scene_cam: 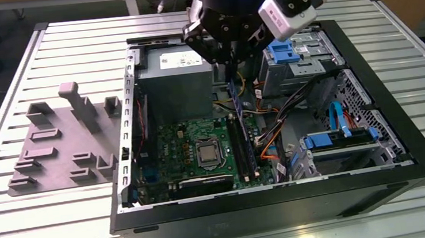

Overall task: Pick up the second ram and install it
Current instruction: 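Insert the second ram into the second slot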

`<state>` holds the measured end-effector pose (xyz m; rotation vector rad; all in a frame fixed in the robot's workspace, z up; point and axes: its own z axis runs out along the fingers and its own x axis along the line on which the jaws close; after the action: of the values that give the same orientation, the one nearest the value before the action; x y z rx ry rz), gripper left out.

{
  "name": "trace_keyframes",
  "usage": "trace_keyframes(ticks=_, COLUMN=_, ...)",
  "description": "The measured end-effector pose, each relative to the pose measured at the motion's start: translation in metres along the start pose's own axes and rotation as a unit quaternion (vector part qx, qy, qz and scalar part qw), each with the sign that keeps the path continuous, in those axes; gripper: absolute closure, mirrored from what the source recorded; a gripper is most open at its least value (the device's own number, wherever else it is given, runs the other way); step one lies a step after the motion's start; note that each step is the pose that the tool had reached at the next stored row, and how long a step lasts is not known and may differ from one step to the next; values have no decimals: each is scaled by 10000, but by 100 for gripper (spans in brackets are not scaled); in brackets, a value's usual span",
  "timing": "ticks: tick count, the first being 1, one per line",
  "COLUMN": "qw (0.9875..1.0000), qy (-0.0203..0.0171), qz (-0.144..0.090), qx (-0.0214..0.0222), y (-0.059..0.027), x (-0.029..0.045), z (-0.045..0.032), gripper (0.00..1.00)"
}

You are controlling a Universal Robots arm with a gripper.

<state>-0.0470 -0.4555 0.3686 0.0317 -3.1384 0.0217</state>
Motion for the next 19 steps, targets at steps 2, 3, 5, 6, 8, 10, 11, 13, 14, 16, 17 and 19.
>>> trace_keyframes(ticks=2, qw=10000, qy=0, qz=1, qx=1, y=0, x=-6, z=27, gripper=86)
trace_keyframes(ticks=3, qw=10000, qy=0, qz=1, qx=0, y=0, x=-8, z=35, gripper=86)
trace_keyframes(ticks=5, qw=10000, qy=0, qz=2, qx=1, y=1, x=-9, z=47, gripper=86)
trace_keyframes(ticks=6, qw=10000, qy=1, qz=1, qx=1, y=0, x=-10, z=51, gripper=86)
trace_keyframes(ticks=8, qw=10000, qy=1, qz=1, qx=1, y=0, x=-10, z=52, gripper=86)
trace_keyframes(ticks=10, qw=10000, qy=0, qz=1, qx=0, y=0, x=-10, z=54, gripper=86)
trace_keyframes(ticks=11, qw=10000, qy=0, qz=1, qx=1, y=0, x=-10, z=54, gripper=86)
trace_keyframes(ticks=13, qw=10000, qy=0, qz=1, qx=0, y=0, x=-10, z=55, gripper=86)
trace_keyframes(ticks=14, qw=10000, qy=0, qz=1, qx=1, y=0, x=-10, z=55, gripper=86)
trace_keyframes(ticks=16, qw=10000, qy=0, qz=1, qx=0, y=0, x=-10, z=55, gripper=86)
trace_keyframes(ticks=17, qw=10000, qy=0, qz=1, qx=0, y=0, x=-10, z=56, gripper=86)
trace_keyframes(ticks=19, qw=10000, qy=0, qz=1, qx=0, y=0, x=-10, z=56, gripper=86)
